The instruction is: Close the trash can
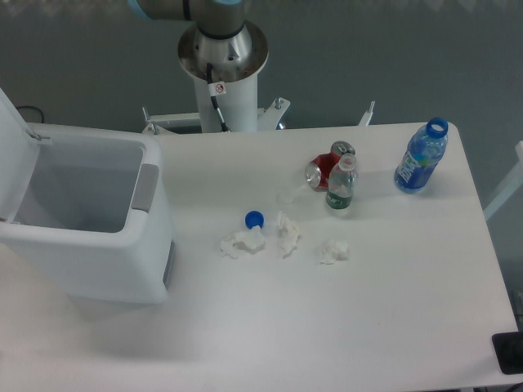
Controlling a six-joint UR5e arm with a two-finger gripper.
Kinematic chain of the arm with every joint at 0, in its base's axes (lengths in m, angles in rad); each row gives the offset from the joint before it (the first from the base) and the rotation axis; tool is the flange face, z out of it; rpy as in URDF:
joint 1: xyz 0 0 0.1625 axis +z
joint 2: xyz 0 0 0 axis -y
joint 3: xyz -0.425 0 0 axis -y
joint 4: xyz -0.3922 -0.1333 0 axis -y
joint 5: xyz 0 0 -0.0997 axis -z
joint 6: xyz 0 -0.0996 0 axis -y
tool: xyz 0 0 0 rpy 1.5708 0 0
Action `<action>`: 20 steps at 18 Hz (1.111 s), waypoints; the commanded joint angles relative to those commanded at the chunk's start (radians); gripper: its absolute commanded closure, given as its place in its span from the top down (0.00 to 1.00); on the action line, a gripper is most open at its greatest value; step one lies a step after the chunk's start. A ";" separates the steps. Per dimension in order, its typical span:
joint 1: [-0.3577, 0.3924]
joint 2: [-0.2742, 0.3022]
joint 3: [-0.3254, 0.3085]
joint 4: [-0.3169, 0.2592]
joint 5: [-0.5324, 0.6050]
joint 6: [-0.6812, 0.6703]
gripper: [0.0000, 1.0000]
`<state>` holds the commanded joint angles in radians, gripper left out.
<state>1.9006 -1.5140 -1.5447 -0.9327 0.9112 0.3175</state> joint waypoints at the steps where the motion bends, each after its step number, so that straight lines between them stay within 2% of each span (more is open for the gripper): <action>1: -0.005 0.000 0.000 0.000 0.000 -0.002 1.00; 20: -0.041 -0.044 -0.020 -0.002 0.003 0.003 1.00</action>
<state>1.8592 -1.5585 -1.5647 -0.9342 0.9143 0.3206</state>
